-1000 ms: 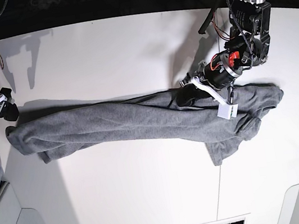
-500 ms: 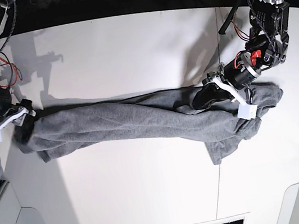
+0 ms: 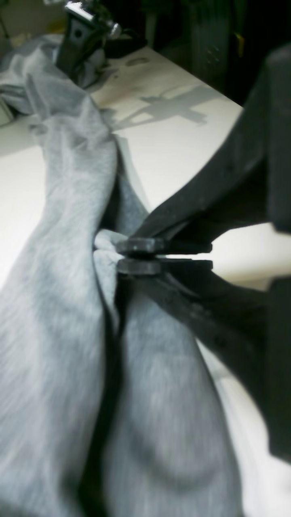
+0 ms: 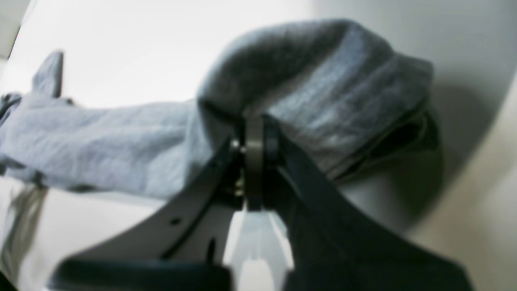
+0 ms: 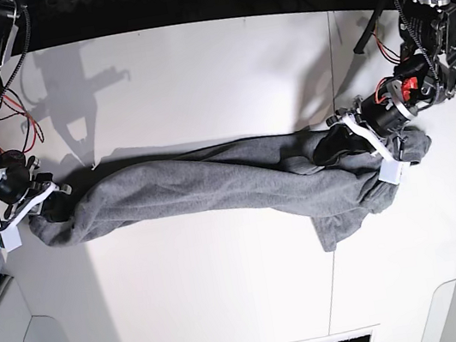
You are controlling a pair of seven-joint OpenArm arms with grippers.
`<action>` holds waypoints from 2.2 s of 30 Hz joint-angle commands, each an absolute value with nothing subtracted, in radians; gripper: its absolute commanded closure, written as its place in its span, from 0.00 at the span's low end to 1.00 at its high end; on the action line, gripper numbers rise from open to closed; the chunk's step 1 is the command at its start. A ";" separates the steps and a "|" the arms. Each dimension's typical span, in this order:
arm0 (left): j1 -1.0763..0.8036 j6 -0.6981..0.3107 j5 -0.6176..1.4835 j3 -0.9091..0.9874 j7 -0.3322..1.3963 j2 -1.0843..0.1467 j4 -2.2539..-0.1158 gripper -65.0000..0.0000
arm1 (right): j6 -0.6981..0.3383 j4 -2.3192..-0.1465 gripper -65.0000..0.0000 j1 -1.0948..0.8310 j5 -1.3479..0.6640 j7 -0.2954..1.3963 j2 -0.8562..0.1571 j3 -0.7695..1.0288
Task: Layout the t-shirt on the table in an organized manner, then fold the t-shirt properly
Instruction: 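Pull the grasped shirt outward with the left gripper, unrolling it, then grasp the shirt end with the right gripper and drag it outward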
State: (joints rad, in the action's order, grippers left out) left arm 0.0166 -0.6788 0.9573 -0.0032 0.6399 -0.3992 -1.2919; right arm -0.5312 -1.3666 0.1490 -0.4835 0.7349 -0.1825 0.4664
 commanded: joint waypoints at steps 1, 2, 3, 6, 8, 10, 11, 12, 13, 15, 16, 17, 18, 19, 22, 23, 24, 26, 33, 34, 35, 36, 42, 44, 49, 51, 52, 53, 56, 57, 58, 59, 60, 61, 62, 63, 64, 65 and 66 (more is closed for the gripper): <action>0.035 -0.698 0.998 0.007 0.635 -0.422 -1.335 1.00 | -0.540 -1.412 1.00 0.168 -0.519 0.731 -0.197 0.479; 0.035 -0.698 1.009 0.008 0.652 -0.439 -1.363 1.00 | -0.540 -1.437 1.00 0.168 -0.530 0.753 -0.197 0.488; 0.035 -0.698 1.018 0.008 0.672 -0.456 -1.393 1.00 | -0.540 -1.459 1.00 0.168 -0.545 0.774 -0.199 0.498; 0.020 -0.698 1.043 0.008 0.730 -0.516 -1.497 1.00 | -0.540 -1.509 1.00 0.140 -0.603 0.816 -0.217 0.525; -0.002 -0.698 1.043 0.008 0.746 -0.564 -1.571 1.00 | -0.546 -1.547 1.00 0.096 -0.621 0.818 -0.226 0.548; -0.036 -0.698 1.044 0.008 0.746 -0.612 -1.644 1.00 | -0.561 -1.585 1.00 0.041 -0.643 0.828 -0.237 0.572; -0.055 -0.698 1.044 0.008 0.746 -0.635 -1.678 1.00 | -0.565 -1.606 1.00 0.012 -0.658 0.839 -0.241 0.586; -0.075 -0.698 1.044 0.008 0.749 -0.654 -1.711 1.00 | -0.566 -1.626 1.00 -0.017 -0.675 0.851 -0.245 0.601; -0.097 -0.698 1.047 0.008 0.756 -0.670 -1.745 1.00 | -0.566 -1.646 1.00 -0.048 -0.693 0.862 -0.250 0.615; -0.145 -0.698 1.063 0.008 0.771 -0.699 -1.806 1.00 | -0.566 -1.686 1.00 -0.106 -0.720 0.871 -0.255 0.651; -0.173 -0.698 1.067 0.009 0.776 -0.710 -1.835 1.00 | -0.566 -1.705 1.00 -0.134 -0.730 0.872 -0.255 0.670; -0.201 -0.698 1.067 0.013 0.781 -0.717 -1.867 1.00 | -0.566 -1.724 1.00 -0.163 -0.741 0.872 -0.255 0.688; -0.230 -0.698 1.067 0.022 0.789 -0.718 -1.897 1.00 | -0.566 -1.741 1.00 -0.189 -0.746 0.873 -0.255 0.705; -0.260 -0.698 1.070 0.036 0.798 -0.718 -1.927 1.00 | -0.567 -1.758 1.00 -0.212 -0.749 0.873 -0.255 0.720; -0.344 -0.698 1.136 0.096 0.836 -0.718 -2.010 1.00 | -0.567 -1.803 1.00 -0.266 -0.749 0.873 -0.255 0.752; -0.369 -0.698 1.164 0.123 0.857 -0.718 -2.038 1.00 | -0.567 -1.816 1.00 -0.280 -0.749 0.873 -0.255 0.759; -0.392 -0.698 1.192 0.155 0.875 -0.718 -2.067 1.00 | -0.567 -1.827 1.00 -0.294 -0.749 0.873 -0.256 0.767; -0.439 -0.698 1.224 0.227 0.895 -0.718 -2.115 1.00 | -0.566 -1.836 1.00 -0.318 -0.748 0.873 -0.259 0.778; -0.544 -0.698 1.238 0.437 0.895 -0.717 -2.131 1.00 | -0.566 -1.825 1.00 -0.331 -0.690 0.830 -0.266 0.778; -0.551 -0.698 1.238 0.451 0.895 -0.717 -2.131 1.00 | -0.564 -1.812 1.00 -0.325 -0.675 0.805 -0.266 0.776; -0.553 -0.698 1.238 0.458 0.895 -0.717 -2.131 1.00 | -0.564 -1.794 0.99 -0.317 -0.662 0.775 -0.266 0.776; -0.554 -0.698 1.238 0.463 0.895 -0.715 -2.128 1.00 | -0.562 -1.768 0.90 -0.305 -0.653 0.748 -0.266 0.776; -0.554 -0.698 1.192 0.474 0.899 -0.715 -2.124 1.00 | -0.549 -1.561 0.62 -0.199 -0.654 0.729 -0.266 0.760; -0.554 -0.698 1.192 0.496 0.905 -0.715 -2.124 1.00 | -0.550 -1.493 0.62 -0.162 -0.650 0.725 -0.267 0.740; -0.555 -0.698 1.193 0.595 0.925 -0.715 -2.123 1.00 | -0.549 -1.368 0.62 -0.090 -0.578 0.657 -0.281 0.690; -0.562 -0.698 1.195 0.627 0.924 -0.715 -2.120 1.00 | -0.546 -1.321 0.62 -0.064 -0.564 0.621 -0.297 0.657; -0.568 -0.698 1.204 0.636 0.924 -0.715 -2.117 1.00 | -0.546 -1.297 0.62 -0.050 -0.554 0.614 -0.303 0.638; -0.572 -0.698 1.216 0.638 0.925 -0.715 -2.112 1.00 | -0.546 -1.273 0.62 -0.033 -0.543 0.607 -0.308 0.617; -0.574 -0.698 1.236 0.635 0.924 -0.715 -2.090 1.00 | -0.546 -1.215 0.62 0.022 -0.511 0.601 -0.310 0.553; -0.574 -0.698 1.241 0.635 0.924 -0.715 -2.082 1.00 | -0.546 -1.200 0.62 0.036 -0.507 0.601 -0.310 0.533; -0.574 -0.698 1.242 0.635 0.924 -0.715 -2.073 1.00 | -0.546 -1.187 0.62 0.047 -0.499 0.599 -0.310 0.517; -0.574 -0.698 1.242 0.635 0.924 -0.715 -2.065 1.00 | -0.546 -1.176 0.62 0.058 -0.489 0.598 -0.310 0.504; -0.574 -0.698 1.242 0.635 0.924 -0.715 -2.058 1.00 | -0.546 -1.167 0.62 0.065 -0.477 0.596 -0.310 0.494; -0.574 -0.698 1.242 0.635 0.925 -0.715 -2.052 1.00 | -0.546 -1.160 0.62 0.070 -0.465 0.595 -0.310 0.486; -0.574 -0.698 1.242 0.635 0.923 -0.715 -2.045 1.00 | -0.546 -1.156 0.62 0.072 -0.459 0.594 -0.310 0.480; -0.574 -0.698 1.242 0.635 0.921 -0.715 -2.040 1.00 | -0.546 -1.155 0.62 0.072 -0.459 0.594 -0.310 0.474; -0.574 -0.698 1.242 0.635 0.920 -0.715 -2.036 1.00 | -0.546 -1.155 0.62 0.071 -0.459 0.595 -0.310 0.471; -0.574 -0.698 1.242 0.635 0.916 -0.715 -2.032 1.00 | -0.546 -1.155 0.63 0.070 -0.459 0.595 -0.309 0.469; -0.574 -0.698 1.242 0.635 0.913 -0.715 -2.031 1.00 | -0.546 -1.155 0.66 0.069 -0.459 0.595 -0.308 0.469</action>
